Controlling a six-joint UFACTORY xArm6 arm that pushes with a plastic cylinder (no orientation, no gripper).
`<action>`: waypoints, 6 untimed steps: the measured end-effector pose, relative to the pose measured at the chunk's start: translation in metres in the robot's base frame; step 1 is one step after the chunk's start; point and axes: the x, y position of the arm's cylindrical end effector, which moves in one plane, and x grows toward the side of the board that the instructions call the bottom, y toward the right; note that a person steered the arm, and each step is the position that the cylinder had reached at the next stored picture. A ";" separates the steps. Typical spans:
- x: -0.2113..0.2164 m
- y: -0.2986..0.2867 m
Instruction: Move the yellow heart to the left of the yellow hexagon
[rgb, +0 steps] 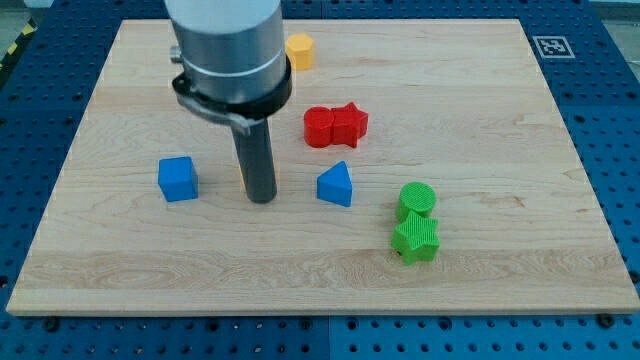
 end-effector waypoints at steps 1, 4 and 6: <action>-0.028 0.000; -0.029 -0.028; -0.048 -0.027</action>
